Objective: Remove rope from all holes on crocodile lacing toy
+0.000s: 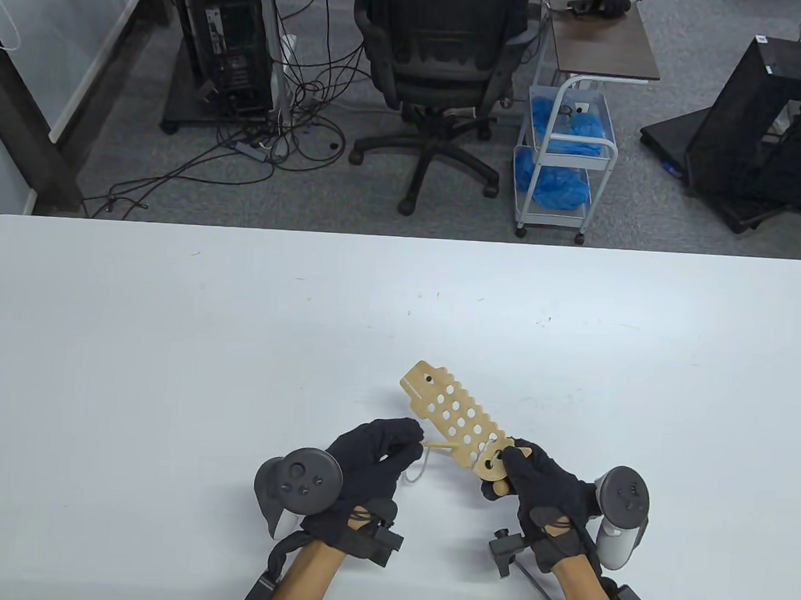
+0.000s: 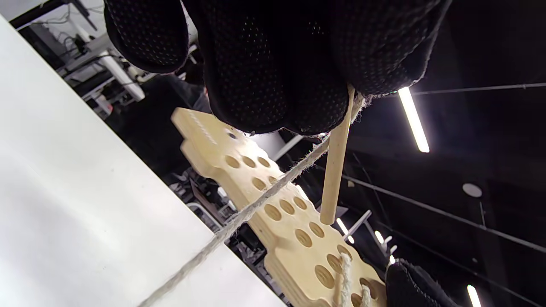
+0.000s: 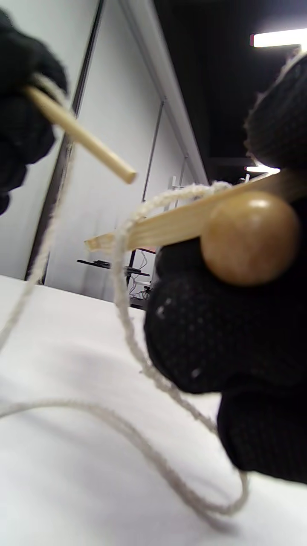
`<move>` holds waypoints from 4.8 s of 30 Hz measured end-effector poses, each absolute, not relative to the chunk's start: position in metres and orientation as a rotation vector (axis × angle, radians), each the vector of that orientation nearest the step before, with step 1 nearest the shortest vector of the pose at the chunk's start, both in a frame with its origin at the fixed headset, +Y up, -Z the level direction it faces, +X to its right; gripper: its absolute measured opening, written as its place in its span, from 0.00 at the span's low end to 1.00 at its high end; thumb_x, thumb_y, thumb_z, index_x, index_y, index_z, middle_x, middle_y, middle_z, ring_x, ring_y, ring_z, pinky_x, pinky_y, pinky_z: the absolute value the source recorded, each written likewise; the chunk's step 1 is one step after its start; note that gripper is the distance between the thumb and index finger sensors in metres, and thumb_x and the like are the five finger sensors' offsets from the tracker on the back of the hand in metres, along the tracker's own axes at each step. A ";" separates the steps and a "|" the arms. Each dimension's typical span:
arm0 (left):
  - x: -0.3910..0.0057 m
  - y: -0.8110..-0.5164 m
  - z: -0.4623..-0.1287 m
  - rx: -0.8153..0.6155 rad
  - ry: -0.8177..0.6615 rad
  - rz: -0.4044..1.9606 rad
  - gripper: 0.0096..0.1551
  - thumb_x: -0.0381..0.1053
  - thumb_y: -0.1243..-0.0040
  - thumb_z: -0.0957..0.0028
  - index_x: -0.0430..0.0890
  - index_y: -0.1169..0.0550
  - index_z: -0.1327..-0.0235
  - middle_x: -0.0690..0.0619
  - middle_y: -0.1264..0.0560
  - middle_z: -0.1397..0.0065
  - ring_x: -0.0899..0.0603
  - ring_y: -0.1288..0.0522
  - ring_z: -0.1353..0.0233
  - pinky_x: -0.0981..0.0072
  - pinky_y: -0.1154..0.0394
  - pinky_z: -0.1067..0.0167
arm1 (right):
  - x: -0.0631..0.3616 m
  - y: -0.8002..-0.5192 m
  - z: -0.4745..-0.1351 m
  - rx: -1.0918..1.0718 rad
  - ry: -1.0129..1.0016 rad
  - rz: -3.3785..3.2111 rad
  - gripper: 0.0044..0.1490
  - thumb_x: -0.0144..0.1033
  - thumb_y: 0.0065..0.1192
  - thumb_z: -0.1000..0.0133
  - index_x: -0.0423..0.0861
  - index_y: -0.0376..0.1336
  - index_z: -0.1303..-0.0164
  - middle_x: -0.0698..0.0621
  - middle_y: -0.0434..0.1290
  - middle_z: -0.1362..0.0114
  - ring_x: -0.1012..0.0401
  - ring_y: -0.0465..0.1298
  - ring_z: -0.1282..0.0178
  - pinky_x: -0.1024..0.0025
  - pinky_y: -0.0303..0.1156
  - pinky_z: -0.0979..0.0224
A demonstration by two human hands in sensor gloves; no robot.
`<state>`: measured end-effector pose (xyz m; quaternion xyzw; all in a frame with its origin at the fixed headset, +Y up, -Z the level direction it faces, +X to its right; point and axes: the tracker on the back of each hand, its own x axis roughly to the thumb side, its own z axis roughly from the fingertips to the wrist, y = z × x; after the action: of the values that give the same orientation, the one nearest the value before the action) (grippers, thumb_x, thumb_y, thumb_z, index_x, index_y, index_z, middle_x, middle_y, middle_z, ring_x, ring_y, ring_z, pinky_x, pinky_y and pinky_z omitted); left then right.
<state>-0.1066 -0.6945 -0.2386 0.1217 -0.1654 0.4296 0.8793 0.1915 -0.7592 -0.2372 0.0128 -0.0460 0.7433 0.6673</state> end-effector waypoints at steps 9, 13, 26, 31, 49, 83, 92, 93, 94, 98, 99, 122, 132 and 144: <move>-0.096 -0.689 -0.231 0.293 -0.379 0.764 0.20 0.57 0.31 0.53 0.62 0.19 0.47 0.58 0.14 0.47 0.52 0.15 0.47 0.42 0.25 0.35 | 0.181 -0.763 -0.237 0.081 -0.058 1.741 0.31 0.44 0.65 0.50 0.32 0.71 0.50 0.35 0.82 0.55 0.47 0.85 0.65 0.42 0.76 0.51; -0.090 -0.688 -0.228 0.297 -0.396 0.729 0.19 0.57 0.31 0.54 0.62 0.18 0.48 0.58 0.14 0.47 0.51 0.15 0.47 0.41 0.25 0.35 | 0.180 -0.763 -0.236 0.097 -0.049 1.746 0.31 0.44 0.66 0.51 0.32 0.71 0.50 0.35 0.82 0.55 0.47 0.85 0.65 0.41 0.76 0.51; -0.084 -0.686 -0.226 0.300 -0.442 0.677 0.24 0.58 0.33 0.52 0.63 0.17 0.40 0.56 0.15 0.44 0.50 0.16 0.45 0.40 0.26 0.35 | 0.175 -0.761 -0.236 0.124 -0.011 1.709 0.31 0.44 0.65 0.50 0.32 0.71 0.50 0.35 0.83 0.55 0.47 0.85 0.65 0.42 0.76 0.51; -0.086 -0.687 -0.227 0.297 -0.439 0.692 0.25 0.56 0.32 0.51 0.63 0.18 0.39 0.55 0.15 0.41 0.49 0.16 0.44 0.40 0.26 0.35 | 0.177 -0.764 -0.236 0.089 0.019 1.598 0.31 0.44 0.65 0.50 0.32 0.71 0.50 0.35 0.82 0.55 0.47 0.85 0.65 0.42 0.76 0.51; -0.069 -0.681 -0.217 0.350 -0.571 0.509 0.27 0.54 0.36 0.49 0.64 0.21 0.33 0.51 0.23 0.28 0.45 0.24 0.33 0.36 0.31 0.31 | 0.175 -0.763 -0.236 0.073 0.076 1.479 0.31 0.44 0.64 0.49 0.32 0.71 0.50 0.35 0.82 0.55 0.48 0.85 0.65 0.42 0.76 0.51; -0.095 -0.722 -0.249 -0.029 -0.397 1.146 0.30 0.56 0.44 0.45 0.56 0.26 0.27 0.49 0.20 0.31 0.43 0.21 0.36 0.35 0.29 0.34 | 0.179 -0.742 -0.237 0.189 0.081 1.093 0.31 0.45 0.63 0.47 0.33 0.70 0.48 0.37 0.82 0.53 0.49 0.85 0.63 0.43 0.76 0.50; -0.076 -0.724 -0.246 -0.199 -0.599 1.223 0.39 0.54 0.36 0.48 0.66 0.34 0.20 0.50 0.29 0.17 0.40 0.30 0.22 0.30 0.35 0.30 | 0.151 -0.741 -0.233 0.402 0.260 1.088 0.30 0.44 0.61 0.47 0.33 0.68 0.46 0.36 0.81 0.51 0.48 0.85 0.61 0.42 0.76 0.49; -0.074 -0.726 -0.246 -0.239 -0.622 1.234 0.38 0.57 0.39 0.47 0.67 0.34 0.20 0.50 0.27 0.19 0.40 0.29 0.22 0.30 0.34 0.30 | 0.150 -0.741 -0.233 0.425 0.275 1.085 0.31 0.43 0.61 0.46 0.33 0.68 0.45 0.36 0.81 0.50 0.47 0.84 0.61 0.42 0.75 0.49; -0.072 -0.726 -0.246 -0.261 -0.634 1.233 0.39 0.53 0.37 0.47 0.66 0.34 0.20 0.50 0.26 0.19 0.40 0.29 0.22 0.30 0.34 0.30 | 0.148 -0.741 -0.232 0.434 0.278 1.087 0.31 0.43 0.61 0.46 0.33 0.67 0.45 0.36 0.81 0.50 0.47 0.84 0.60 0.42 0.75 0.49; -0.073 -0.723 -0.247 -0.263 -0.644 1.223 0.33 0.50 0.36 0.47 0.64 0.28 0.25 0.53 0.16 0.33 0.44 0.19 0.34 0.33 0.30 0.32 | 0.151 -0.742 -0.233 0.446 0.269 1.104 0.30 0.43 0.63 0.47 0.33 0.68 0.45 0.36 0.81 0.51 0.48 0.85 0.61 0.42 0.76 0.49; -0.074 -0.723 -0.247 -0.260 -0.643 1.214 0.33 0.49 0.36 0.47 0.63 0.27 0.25 0.53 0.15 0.34 0.44 0.19 0.36 0.34 0.30 0.32 | 0.151 -0.742 -0.234 0.448 0.268 1.108 0.30 0.42 0.64 0.48 0.33 0.68 0.45 0.36 0.81 0.51 0.48 0.85 0.61 0.42 0.76 0.49; -0.103 -0.717 -0.255 -0.093 -0.450 1.072 0.23 0.44 0.37 0.48 0.63 0.21 0.40 0.52 0.22 0.32 0.45 0.22 0.36 0.33 0.32 0.31 | 0.169 -0.743 -0.240 0.371 0.162 1.250 0.31 0.38 0.67 0.49 0.32 0.67 0.44 0.35 0.80 0.48 0.46 0.84 0.58 0.40 0.74 0.47; -0.125 -0.716 -0.261 0.013 -0.335 0.935 0.22 0.47 0.40 0.47 0.62 0.23 0.39 0.53 0.18 0.34 0.44 0.20 0.36 0.33 0.31 0.32 | 0.196 -0.747 -0.245 0.223 0.035 1.234 0.31 0.39 0.67 0.49 0.32 0.67 0.44 0.35 0.80 0.48 0.46 0.84 0.58 0.40 0.74 0.47; -0.149 -0.712 -0.263 0.142 -0.169 0.736 0.30 0.41 0.34 0.50 0.62 0.24 0.34 0.54 0.20 0.32 0.46 0.21 0.36 0.36 0.30 0.31 | 0.227 -0.751 -0.248 0.073 -0.090 1.188 0.31 0.40 0.66 0.48 0.33 0.66 0.43 0.36 0.79 0.47 0.46 0.83 0.57 0.41 0.74 0.46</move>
<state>-0.1486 -0.7120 -0.2632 0.0694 -0.0823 0.3590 0.9271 0.2266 -0.7507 -0.2482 0.0342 -0.0423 0.5595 0.8271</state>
